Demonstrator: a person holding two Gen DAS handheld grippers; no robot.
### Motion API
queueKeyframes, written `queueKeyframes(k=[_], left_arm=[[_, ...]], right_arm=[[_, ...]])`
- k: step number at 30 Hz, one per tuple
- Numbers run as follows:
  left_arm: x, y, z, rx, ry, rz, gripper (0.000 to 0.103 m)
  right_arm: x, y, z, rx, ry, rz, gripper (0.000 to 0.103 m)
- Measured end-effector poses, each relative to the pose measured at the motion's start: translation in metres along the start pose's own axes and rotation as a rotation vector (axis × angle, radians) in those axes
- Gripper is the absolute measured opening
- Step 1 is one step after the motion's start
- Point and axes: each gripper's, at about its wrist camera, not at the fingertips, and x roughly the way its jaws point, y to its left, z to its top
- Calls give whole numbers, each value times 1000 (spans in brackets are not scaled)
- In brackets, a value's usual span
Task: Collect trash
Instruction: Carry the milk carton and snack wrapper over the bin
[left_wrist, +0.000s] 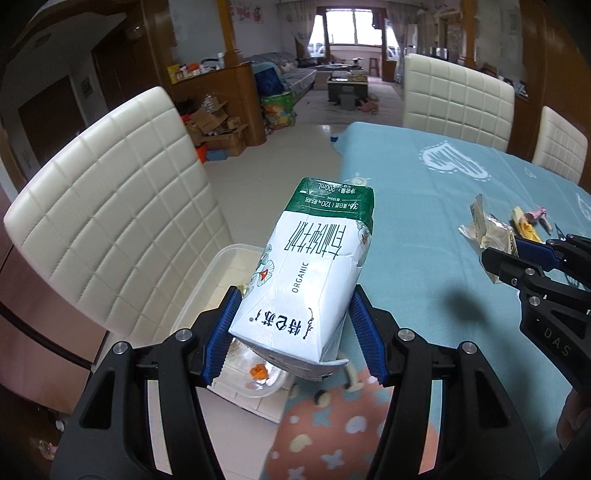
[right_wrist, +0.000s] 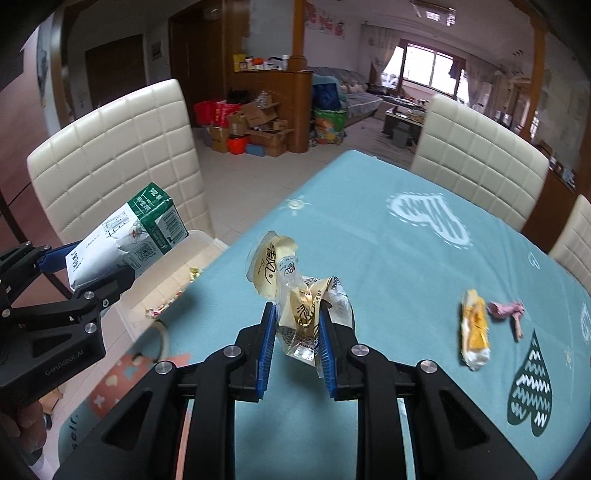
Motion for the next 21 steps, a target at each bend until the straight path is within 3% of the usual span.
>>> queueKeyframes(k=[21], left_arm=[[30,101,-7,-160,53,125,61]], right_arm=[[52,99,56,-192,13,147,22]])
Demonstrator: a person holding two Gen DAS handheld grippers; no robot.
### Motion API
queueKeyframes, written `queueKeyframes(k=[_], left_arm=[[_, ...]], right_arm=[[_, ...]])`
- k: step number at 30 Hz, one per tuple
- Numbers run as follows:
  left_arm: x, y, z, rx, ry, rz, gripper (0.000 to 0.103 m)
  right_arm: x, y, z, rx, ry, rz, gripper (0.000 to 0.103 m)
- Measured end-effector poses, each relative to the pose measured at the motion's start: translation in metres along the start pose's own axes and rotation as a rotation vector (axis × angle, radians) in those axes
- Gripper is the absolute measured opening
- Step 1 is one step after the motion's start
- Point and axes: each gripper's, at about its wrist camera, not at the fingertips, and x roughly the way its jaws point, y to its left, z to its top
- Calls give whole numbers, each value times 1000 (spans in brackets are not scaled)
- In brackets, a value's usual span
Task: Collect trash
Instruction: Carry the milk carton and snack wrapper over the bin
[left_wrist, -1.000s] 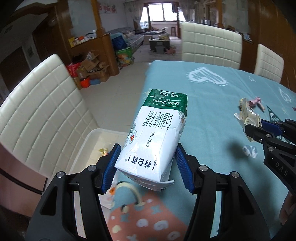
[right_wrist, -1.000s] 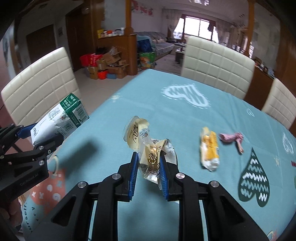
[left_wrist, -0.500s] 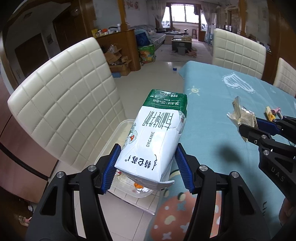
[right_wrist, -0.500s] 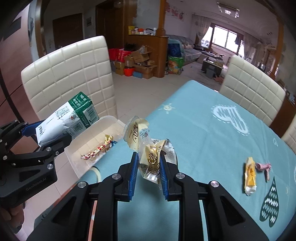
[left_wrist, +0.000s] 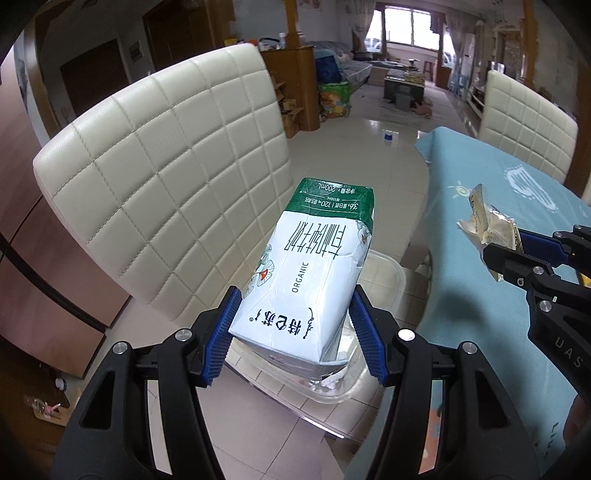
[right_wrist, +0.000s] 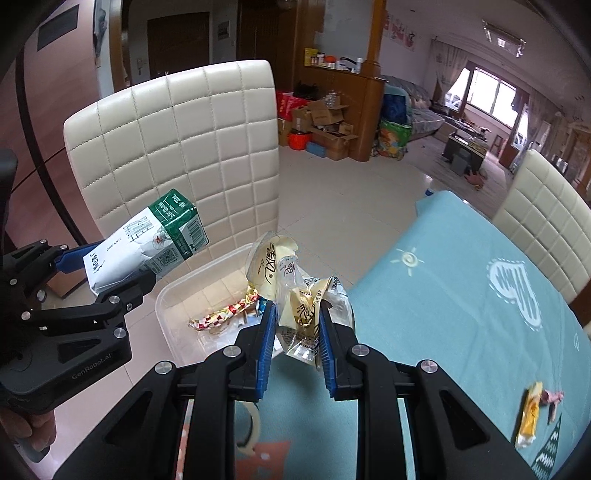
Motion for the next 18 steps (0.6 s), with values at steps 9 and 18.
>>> queueKeyframes(k=[9,18], left_arm=[[27,17,7,-52,38,50,61],[48,28,10,-71,69,77,61]], right_arm=[[32,18,28,-73,-11,53,25],[59,18,32,-86,11,78,67]])
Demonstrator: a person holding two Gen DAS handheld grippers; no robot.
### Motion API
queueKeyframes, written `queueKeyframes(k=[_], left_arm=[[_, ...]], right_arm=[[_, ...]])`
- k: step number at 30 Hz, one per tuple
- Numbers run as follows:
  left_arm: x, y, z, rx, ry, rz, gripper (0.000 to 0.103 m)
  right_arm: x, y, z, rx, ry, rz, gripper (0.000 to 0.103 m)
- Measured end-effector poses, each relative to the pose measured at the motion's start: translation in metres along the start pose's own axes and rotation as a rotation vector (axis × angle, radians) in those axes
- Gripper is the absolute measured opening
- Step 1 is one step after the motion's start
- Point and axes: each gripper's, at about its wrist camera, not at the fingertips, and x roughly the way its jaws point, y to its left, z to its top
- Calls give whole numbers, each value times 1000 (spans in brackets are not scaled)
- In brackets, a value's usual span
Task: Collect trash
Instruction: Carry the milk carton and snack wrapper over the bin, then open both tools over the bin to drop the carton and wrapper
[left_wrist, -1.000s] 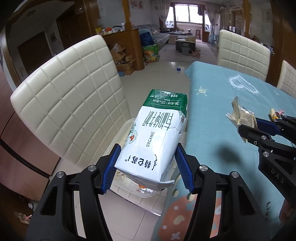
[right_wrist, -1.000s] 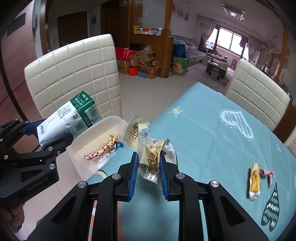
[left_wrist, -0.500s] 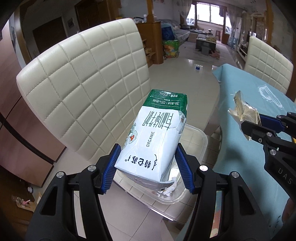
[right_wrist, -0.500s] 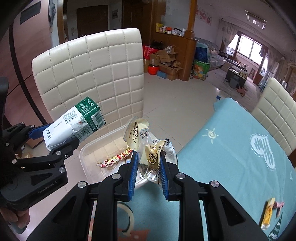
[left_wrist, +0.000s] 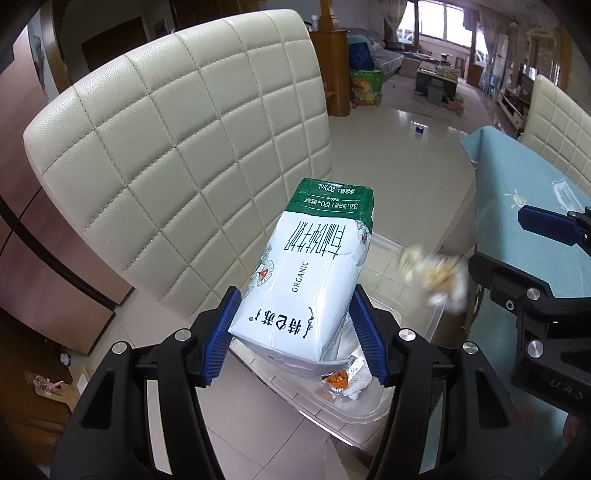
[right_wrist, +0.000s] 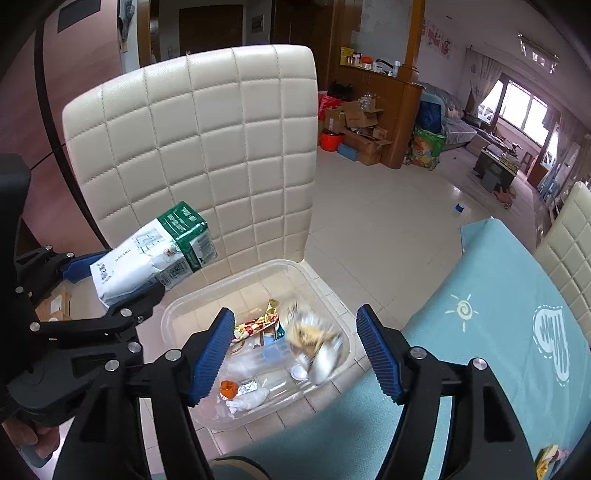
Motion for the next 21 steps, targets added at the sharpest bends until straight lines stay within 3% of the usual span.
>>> queueKeyframes(k=[5,21], left_arm=[[7,-6,0,9,18,-4,61],[5,-28,12,53,6,-11,68]], right_arm=[[8,-9,-10,19,34,-10,67],[-15,-41,-24,97,22,-94,67]])
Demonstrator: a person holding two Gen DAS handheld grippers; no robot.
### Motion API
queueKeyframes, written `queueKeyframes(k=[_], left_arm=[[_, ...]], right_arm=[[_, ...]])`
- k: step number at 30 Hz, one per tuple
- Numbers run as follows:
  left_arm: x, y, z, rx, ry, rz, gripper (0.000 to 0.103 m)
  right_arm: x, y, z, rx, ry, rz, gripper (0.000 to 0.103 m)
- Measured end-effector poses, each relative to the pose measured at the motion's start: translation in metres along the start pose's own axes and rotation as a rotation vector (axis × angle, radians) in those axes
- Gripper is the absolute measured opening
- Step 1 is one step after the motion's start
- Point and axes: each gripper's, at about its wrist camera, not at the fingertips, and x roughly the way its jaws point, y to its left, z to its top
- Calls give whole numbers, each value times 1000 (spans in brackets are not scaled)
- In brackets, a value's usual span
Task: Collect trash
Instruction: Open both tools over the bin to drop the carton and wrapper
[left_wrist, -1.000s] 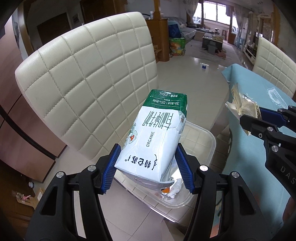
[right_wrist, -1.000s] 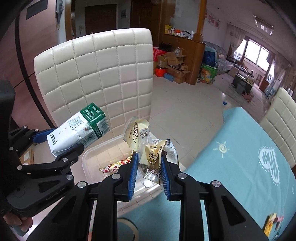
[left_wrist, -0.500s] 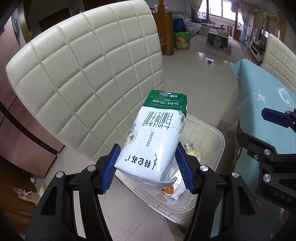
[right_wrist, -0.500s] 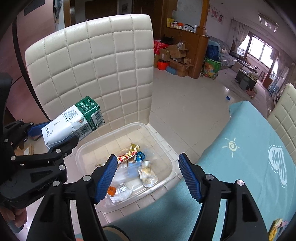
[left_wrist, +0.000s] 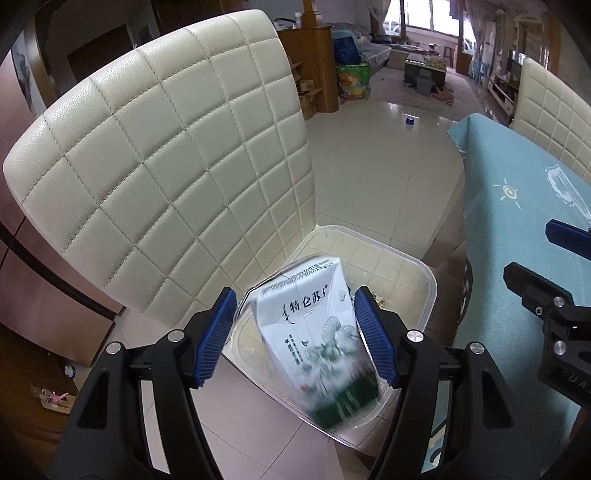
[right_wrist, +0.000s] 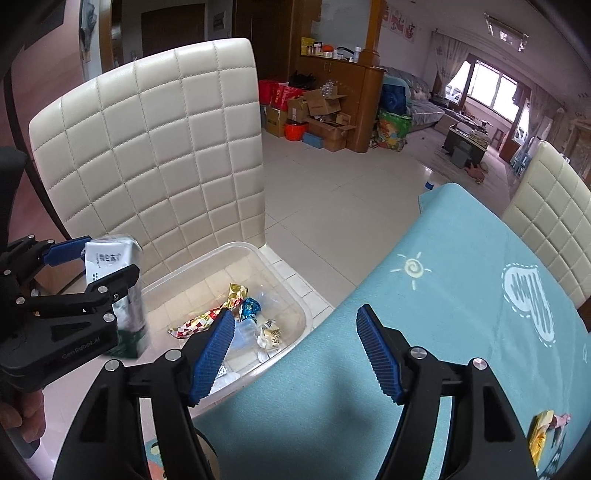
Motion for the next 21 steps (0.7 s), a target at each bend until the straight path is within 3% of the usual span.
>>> queueKeyframes(k=[3,21], left_arm=[[-2,-2,1,-2,-3,1,76],[-35,-10,-6,20,-36,-11,77]], right_arm=[[-3,-3,-1,8,0,-2,67],[-36,-11,-14,35,-16,-16,67]])
